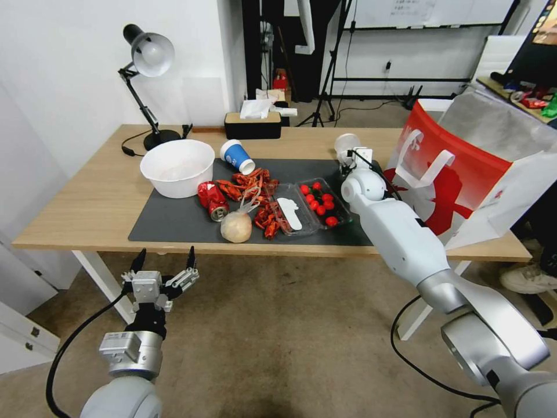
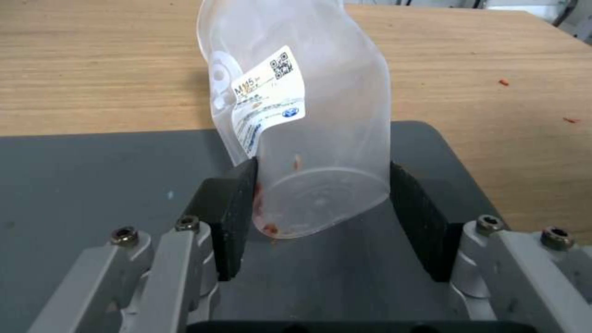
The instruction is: Pick up the trash from the table and place it into the takeout bag.
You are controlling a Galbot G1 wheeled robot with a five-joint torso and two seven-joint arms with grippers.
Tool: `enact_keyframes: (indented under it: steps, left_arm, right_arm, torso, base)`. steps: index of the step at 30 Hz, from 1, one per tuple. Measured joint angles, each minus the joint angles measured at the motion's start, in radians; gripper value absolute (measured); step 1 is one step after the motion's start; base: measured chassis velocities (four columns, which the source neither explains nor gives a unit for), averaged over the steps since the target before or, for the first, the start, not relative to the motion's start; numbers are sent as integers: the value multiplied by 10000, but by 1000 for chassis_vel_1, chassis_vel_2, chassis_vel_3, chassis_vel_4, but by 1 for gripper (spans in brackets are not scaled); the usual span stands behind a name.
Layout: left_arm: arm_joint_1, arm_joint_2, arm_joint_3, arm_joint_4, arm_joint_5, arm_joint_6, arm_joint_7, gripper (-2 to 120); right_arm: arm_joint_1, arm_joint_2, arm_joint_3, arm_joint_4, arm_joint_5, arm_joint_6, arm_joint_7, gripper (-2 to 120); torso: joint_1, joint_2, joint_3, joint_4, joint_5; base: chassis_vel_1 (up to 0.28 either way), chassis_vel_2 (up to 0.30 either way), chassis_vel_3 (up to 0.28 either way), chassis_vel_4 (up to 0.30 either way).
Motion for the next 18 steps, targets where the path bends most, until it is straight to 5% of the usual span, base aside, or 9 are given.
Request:
enact_keyframes:
  steps: [12, 18]
  left_arm:
    - [4, 9, 53, -31, 18, 11, -4, 100]
    - [31, 35, -8, -123, 13, 12, -15, 100]
  right_arm:
    - [-370, -248, 92, 614, 5, 57, 17, 51]
    - [-879, -651, 201, 2376, 50, 52, 70, 51]
  torso:
    - [1, -3, 1, -3, 1]
    - [0, -2, 1, 0, -1]
  base:
    - [0, 0, 0, 0]
    - [0, 0, 0, 0]
